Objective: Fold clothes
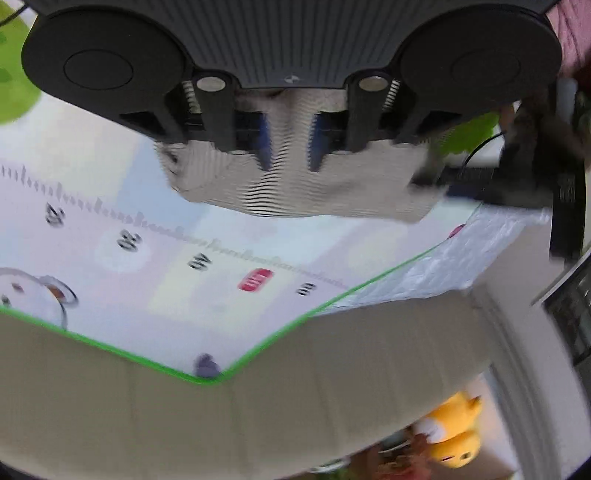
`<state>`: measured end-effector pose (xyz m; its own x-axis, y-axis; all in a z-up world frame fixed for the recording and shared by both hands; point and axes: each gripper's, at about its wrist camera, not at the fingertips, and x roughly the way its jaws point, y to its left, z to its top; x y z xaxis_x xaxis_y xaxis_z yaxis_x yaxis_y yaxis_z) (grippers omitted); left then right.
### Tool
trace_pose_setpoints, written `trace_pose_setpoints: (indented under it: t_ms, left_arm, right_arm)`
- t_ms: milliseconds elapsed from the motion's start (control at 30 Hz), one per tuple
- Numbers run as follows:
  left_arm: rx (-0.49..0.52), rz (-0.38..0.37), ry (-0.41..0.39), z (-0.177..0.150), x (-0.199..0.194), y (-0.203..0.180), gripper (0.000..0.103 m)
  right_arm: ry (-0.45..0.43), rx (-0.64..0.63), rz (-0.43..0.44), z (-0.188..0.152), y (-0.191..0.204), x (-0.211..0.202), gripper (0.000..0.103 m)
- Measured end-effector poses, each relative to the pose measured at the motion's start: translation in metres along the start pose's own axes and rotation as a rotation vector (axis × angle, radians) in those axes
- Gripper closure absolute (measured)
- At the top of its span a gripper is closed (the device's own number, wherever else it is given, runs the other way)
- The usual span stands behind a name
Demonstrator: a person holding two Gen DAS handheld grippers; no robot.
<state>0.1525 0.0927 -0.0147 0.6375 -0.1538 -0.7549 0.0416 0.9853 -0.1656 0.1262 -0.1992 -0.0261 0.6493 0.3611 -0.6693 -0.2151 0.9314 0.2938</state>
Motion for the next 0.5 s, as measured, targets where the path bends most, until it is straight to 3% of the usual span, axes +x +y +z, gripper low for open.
trace_pose_setpoints:
  t_ms: [33, 133, 267, 400, 500]
  left_arm:
    - [-0.009, 0.004, 0.043, -0.004, 0.002, 0.006, 0.038]
    - [-0.046, 0.012, 0.138, -0.012, 0.003, 0.025, 0.033]
    - [-0.179, -0.013, 0.069, -0.007, -0.023, 0.043, 0.03]
    - [-0.324, -0.074, 0.019, -0.005, -0.037, 0.055, 0.019]
    - [-0.386, -0.136, 0.016, -0.013, -0.022, 0.04, 0.019]
  right_arm:
    - [0.021, 0.023, -0.013, -0.003, -0.009, 0.005, 0.07]
    - [0.083, 0.084, -0.085, -0.02, -0.031, 0.022, 0.072]
    - [0.045, 0.111, -0.109, -0.024, -0.037, 0.013, 0.071]
    - [-0.036, 0.138, -0.088, -0.018, -0.041, -0.007, 0.055]
    - [-0.02, 0.186, -0.081, -0.024, -0.048, 0.002, 0.055]
